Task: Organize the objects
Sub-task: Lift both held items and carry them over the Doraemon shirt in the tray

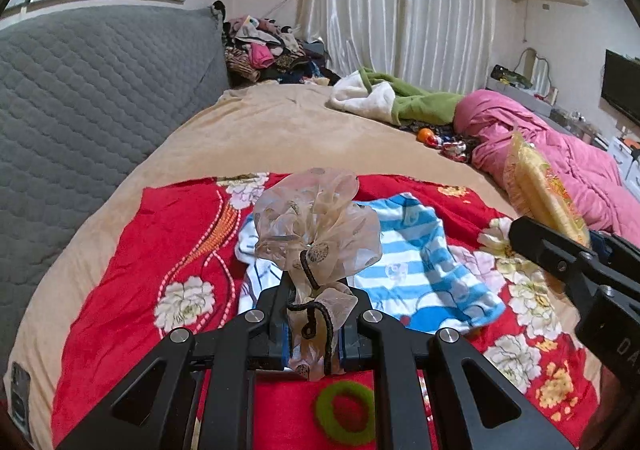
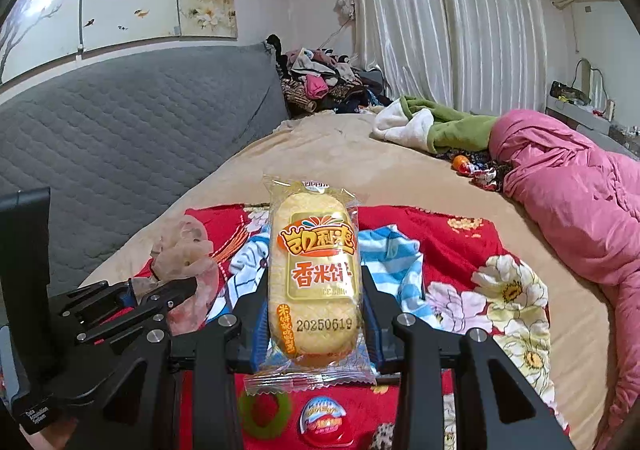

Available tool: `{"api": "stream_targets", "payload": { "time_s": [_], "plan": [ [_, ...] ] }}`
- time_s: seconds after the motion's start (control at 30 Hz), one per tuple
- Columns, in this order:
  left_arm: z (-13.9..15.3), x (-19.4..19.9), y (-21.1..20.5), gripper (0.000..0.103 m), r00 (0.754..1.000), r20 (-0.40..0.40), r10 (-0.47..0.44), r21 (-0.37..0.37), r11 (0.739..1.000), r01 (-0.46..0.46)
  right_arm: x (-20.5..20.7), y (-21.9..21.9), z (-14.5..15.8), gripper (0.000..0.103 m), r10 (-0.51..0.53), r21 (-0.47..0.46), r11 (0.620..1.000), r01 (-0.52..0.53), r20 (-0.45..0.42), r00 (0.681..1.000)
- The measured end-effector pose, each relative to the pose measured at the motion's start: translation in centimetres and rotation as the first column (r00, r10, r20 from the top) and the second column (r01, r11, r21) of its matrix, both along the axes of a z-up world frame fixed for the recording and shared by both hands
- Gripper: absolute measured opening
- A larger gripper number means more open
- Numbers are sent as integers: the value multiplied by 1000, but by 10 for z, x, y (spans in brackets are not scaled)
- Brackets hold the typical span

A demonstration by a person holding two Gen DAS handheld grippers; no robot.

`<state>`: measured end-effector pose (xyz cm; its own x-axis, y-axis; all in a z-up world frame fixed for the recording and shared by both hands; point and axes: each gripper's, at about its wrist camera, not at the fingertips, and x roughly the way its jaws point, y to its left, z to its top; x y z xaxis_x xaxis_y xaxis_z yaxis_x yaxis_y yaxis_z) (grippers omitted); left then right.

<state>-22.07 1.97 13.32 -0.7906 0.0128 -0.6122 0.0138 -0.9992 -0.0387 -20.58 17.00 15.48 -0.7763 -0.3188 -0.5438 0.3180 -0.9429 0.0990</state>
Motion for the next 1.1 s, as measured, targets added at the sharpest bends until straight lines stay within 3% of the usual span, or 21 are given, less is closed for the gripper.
{"api": "stream_targets", "payload": {
  "time_s": [0.4,1.1],
  "plan": [
    [-19,-54,4,16,1000,22,4,-10,1000,-4,-46,-5,-6,38,-7,7,1000,7,-1,1000],
    [-85,-129,8,16,996,90,18,-54,998,-13,-124,-15,-75,38,-13,9,1000,12,100,995]
  ]
}}
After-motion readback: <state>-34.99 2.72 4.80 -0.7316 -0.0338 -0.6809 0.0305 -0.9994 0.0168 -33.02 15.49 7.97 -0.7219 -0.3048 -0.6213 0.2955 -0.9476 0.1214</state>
